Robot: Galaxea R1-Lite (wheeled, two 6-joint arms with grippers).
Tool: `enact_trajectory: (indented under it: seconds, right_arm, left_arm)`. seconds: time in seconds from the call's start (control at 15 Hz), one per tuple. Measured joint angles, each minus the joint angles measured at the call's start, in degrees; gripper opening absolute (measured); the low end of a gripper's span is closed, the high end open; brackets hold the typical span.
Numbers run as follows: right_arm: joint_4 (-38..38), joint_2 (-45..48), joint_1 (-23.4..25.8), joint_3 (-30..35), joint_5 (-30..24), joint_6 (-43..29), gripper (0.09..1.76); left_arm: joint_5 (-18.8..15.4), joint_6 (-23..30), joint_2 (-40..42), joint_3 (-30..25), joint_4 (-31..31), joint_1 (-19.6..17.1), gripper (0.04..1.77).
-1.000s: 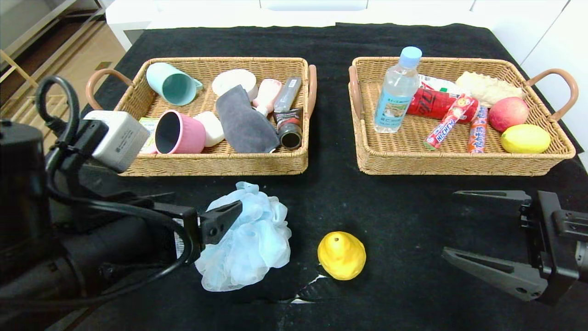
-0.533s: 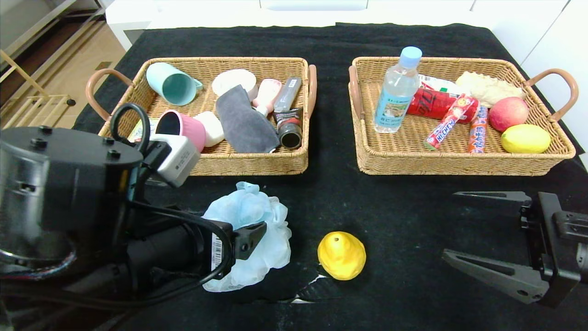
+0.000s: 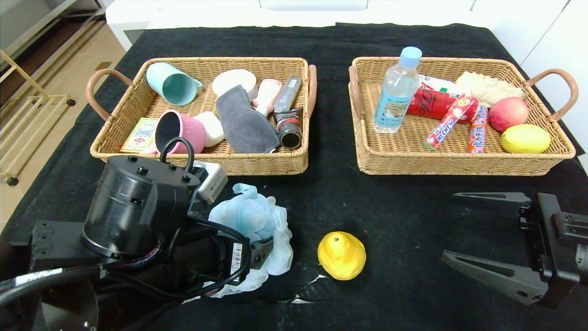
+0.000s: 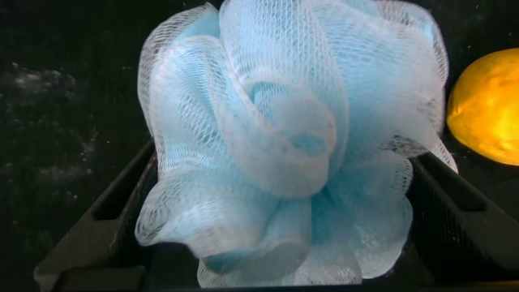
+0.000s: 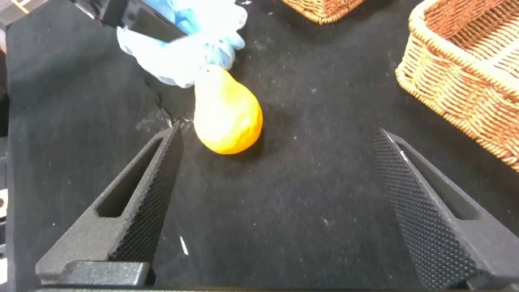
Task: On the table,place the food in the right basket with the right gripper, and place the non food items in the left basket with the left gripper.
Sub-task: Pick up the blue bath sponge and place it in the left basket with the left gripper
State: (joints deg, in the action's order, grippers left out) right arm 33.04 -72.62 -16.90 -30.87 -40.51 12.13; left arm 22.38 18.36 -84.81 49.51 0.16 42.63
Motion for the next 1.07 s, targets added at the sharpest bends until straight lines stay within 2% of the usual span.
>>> enact_trajectory:
  seconds: [0.13,0.33,0.47,0.67,0.87,1.07]
  right_arm:
    - [0.04,-0.04,-0.07,0.09,0.00,0.00,1.70]
    - [0.01,-0.12,-0.38,0.11,-0.01,0.02,1.70]
    - [0.01,-0.28,-0.44,0.11,-0.01,-0.01,1.70]
    - [0.04,-0.45,-0.46,0.11,-0.01,0.00,1.70]
    - [0.09,-0.56,-0.44,0.11,-0.04,0.02,1.70]
    - [0.00,-0.61,-0.41,0.11,-0.01,0.10,1.70]
  left_arm:
    - [-1.77,-0.01,-0.79,0.00,0.02,-1.16,1.72]
    - [-1.91,-0.01,-1.33,0.00,0.05,-1.89,1.69]
    - [-2.01,-0.01,-1.44,0.00,0.06,-2.19,1.33]
    - [-2.01,-0.01,-1.46,-0.01,0.09,-2.34,0.98]
    - [-1.96,-0.01,-1.44,-0.15,0.06,-2.39,0.80]
    - [-1.88,-0.01,-1.46,-0.20,0.06,-2.39,0.80]
